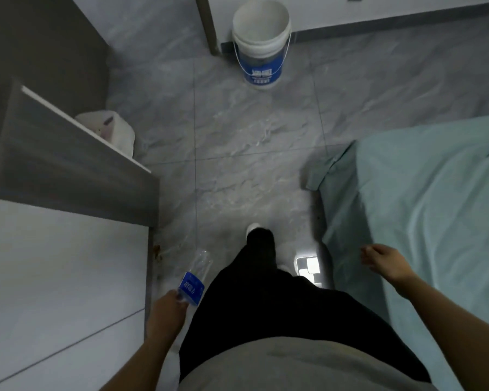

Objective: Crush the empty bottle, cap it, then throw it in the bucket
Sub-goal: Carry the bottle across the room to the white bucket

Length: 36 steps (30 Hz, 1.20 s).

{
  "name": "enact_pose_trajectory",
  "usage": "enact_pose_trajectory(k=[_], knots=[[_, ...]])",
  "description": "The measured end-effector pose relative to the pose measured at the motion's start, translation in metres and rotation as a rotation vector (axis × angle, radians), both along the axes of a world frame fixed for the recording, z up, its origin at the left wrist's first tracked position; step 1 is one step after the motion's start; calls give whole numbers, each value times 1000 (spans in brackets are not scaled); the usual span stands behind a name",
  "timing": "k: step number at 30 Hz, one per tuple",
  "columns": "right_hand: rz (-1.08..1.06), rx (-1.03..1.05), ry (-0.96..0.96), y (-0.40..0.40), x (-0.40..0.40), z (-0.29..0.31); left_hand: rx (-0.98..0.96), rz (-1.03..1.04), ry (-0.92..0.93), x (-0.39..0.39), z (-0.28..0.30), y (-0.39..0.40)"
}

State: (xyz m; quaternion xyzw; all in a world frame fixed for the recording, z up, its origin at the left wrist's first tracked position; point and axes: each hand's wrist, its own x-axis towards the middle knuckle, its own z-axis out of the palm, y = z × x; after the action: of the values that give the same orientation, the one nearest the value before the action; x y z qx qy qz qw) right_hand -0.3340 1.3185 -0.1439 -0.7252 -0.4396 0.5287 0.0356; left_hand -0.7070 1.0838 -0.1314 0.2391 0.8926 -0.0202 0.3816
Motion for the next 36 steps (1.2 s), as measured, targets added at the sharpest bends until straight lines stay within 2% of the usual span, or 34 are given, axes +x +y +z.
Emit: enact_pose_trajectory(k=[6,11,16,23,30,36], knots=[[28,-63,-57,79,-42,-9,-22,10,-33,-52,-11,99],[-51,-100,-81,125,-62,-3,10,-96,1,-98,-5,204],[-121,-158,-102,180,-76,-3,84,-110,-22,-129,4,326],[-155,-152,-87,309,-92,-10,84,-113,17,-145,-3,467],[-42,-52,-40,479,-144,1,0,-32,1,-163,0,537],[56,-46,-48,584,-194,-5,-11,60,-43,-197,-2,594]])
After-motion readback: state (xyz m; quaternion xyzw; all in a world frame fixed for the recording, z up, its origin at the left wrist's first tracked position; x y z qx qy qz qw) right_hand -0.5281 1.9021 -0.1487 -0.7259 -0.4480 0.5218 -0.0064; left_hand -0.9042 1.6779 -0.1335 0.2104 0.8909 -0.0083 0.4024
